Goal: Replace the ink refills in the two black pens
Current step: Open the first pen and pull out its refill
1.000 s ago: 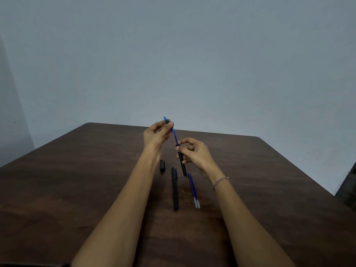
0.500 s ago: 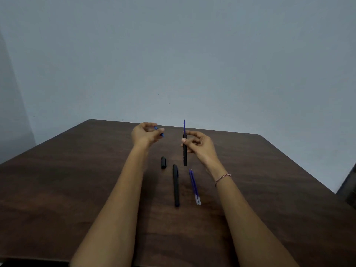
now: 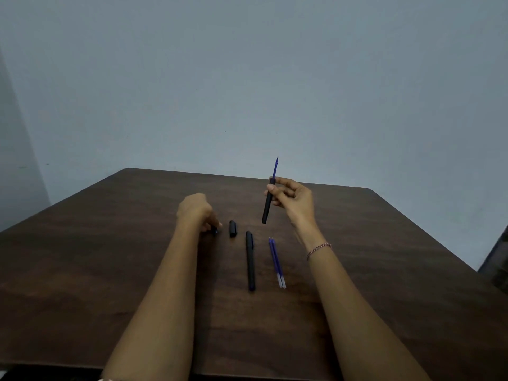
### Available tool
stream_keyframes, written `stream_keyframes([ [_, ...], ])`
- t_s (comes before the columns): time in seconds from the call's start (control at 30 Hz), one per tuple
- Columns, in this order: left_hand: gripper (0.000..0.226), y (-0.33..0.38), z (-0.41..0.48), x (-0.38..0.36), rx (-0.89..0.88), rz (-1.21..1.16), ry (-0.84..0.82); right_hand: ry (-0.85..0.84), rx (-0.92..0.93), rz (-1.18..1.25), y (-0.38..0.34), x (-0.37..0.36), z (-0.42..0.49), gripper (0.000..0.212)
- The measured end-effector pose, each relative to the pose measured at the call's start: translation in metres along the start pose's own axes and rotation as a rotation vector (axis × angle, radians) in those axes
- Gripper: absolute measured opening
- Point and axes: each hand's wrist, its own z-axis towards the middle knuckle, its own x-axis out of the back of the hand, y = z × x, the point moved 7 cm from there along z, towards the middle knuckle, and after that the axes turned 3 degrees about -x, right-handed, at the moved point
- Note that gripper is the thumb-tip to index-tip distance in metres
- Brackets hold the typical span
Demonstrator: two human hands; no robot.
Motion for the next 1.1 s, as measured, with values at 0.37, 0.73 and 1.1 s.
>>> stream_keyframes([
  [0.37,0.032,0.005,-0.005,0.029,-0.083,-0.102,0.377,-0.001,-0.024,-0.024,0.004,0.0,0.0,0.025],
  [0.73,0.016,0.067,-0.028,-0.005,-0.463,-0.962,0.11,-0.075,-0.066,-0.136,0.012,-0.01,-0.005,0.013],
  [1.1,0.01,0.064,-0.021,-0.02,-0.417,-1.028,-0.051,-0.078,-0.084,-0.171,0.014,-0.009,-0.005,0.011],
])
